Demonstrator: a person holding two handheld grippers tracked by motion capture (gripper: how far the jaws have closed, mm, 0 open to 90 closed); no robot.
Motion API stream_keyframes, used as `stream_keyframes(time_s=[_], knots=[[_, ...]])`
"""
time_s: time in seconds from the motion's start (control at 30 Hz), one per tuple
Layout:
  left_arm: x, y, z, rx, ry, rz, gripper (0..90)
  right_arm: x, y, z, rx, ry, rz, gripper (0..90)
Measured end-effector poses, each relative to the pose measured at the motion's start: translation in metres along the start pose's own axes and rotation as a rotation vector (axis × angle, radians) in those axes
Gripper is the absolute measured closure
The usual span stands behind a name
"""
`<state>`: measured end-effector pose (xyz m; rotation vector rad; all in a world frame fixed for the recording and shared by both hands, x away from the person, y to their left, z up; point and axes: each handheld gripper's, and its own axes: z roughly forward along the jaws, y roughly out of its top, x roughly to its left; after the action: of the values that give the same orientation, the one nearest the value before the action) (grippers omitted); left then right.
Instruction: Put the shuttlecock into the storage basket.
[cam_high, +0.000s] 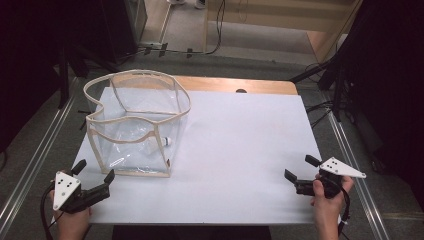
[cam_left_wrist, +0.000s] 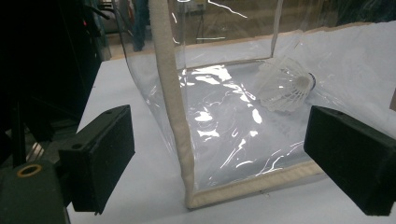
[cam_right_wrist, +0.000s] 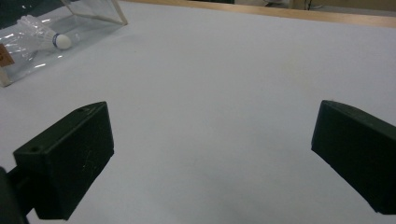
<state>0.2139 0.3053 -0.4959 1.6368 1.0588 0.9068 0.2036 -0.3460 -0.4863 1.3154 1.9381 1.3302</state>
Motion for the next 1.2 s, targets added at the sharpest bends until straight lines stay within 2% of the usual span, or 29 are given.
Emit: stream_keyframes(time_s=[0.6,0.73,0.93,1.1,1.2], knots=[[0.000,0.000,0.000,-0.005,-0.002,-0.002,9.2,-0.016,-0.012,-0.025,-0.039,-0.038,0.033,0.0],[0.001,0.001,0.001,0.001,-0.005,-0.001,9.2,-0.017,-0.015,-0.028,-0.053,-0.032,0.037,0.0],[0.004,0.001,-0.001,-0.015,-0.005,-0.029,9.2,-0.019,-0.025,-0.024,-0.052,-0.013,0.035,0.0],[0.003,0.002,-0.001,-0.013,-0.009,-0.007,9.2,-0.024,-0.031,-0.023,-0.072,-0.004,0.043,0.0],[0.000,0.004,-0.001,-0.011,0.007,0.012,9.2,-0.027,-0.032,-0.025,-0.078,-0.007,0.038,0.0]])
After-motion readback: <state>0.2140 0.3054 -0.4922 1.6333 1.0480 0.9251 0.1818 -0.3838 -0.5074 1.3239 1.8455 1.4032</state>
